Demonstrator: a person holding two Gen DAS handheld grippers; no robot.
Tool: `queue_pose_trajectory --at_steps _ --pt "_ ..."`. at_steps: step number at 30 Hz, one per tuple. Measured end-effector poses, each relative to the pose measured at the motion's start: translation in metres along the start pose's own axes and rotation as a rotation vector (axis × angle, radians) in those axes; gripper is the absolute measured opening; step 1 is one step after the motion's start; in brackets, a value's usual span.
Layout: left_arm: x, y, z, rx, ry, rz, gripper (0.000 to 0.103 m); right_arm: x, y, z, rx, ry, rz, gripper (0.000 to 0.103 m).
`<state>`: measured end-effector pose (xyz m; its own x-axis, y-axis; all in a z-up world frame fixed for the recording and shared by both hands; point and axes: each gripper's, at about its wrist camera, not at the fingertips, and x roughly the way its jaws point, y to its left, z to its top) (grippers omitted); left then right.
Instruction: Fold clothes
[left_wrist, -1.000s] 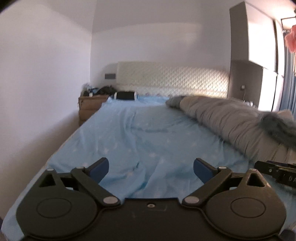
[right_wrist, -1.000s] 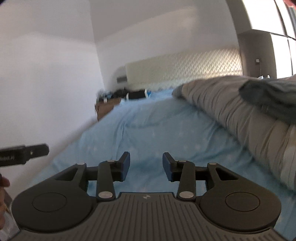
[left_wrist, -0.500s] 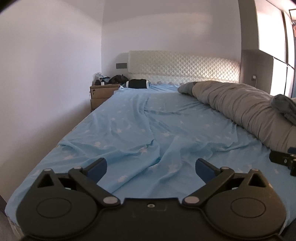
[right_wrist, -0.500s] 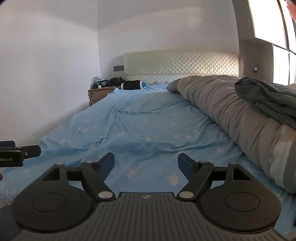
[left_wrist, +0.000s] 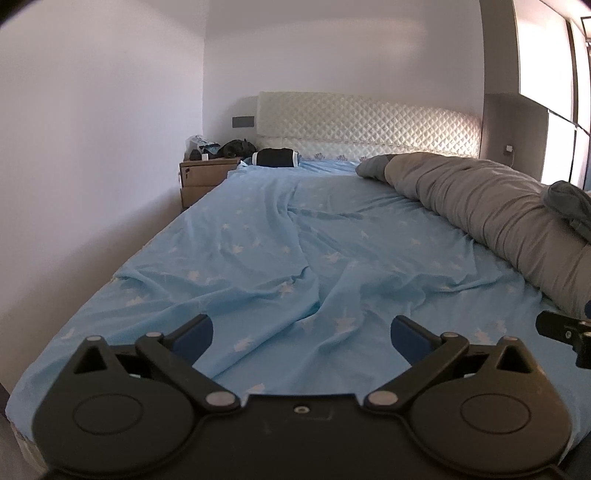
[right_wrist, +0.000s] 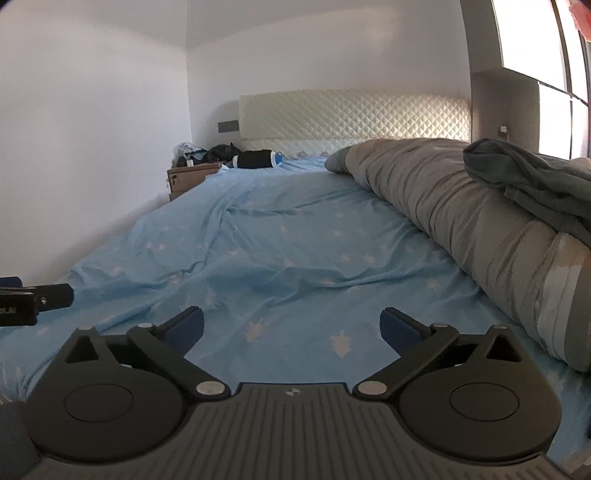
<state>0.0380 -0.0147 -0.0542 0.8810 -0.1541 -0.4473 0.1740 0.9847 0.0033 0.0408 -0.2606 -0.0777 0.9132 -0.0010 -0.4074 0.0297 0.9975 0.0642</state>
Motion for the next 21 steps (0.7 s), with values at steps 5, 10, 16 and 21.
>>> queue_pose_trajectory --at_steps 5,10,16,21 --pt "0.0009 -0.0001 -0.0011 0.001 0.002 -0.005 0.103 0.0030 -0.0016 -0.0037 0.033 0.009 -0.010 0.103" --pt "0.0006 0.0027 -0.0015 -0.008 -0.003 0.002 0.103 0.0033 -0.0014 -0.0060 0.044 -0.005 0.000 0.103" --pt "0.0027 0.0044 -0.0008 -0.013 0.002 0.008 0.103 0.0072 0.0019 -0.0077 0.034 -0.006 0.001 0.103" --pt "0.0059 0.0055 -0.0010 -0.015 0.011 0.007 0.103 0.0079 0.0047 -0.0090 0.018 -0.018 -0.014 0.103"
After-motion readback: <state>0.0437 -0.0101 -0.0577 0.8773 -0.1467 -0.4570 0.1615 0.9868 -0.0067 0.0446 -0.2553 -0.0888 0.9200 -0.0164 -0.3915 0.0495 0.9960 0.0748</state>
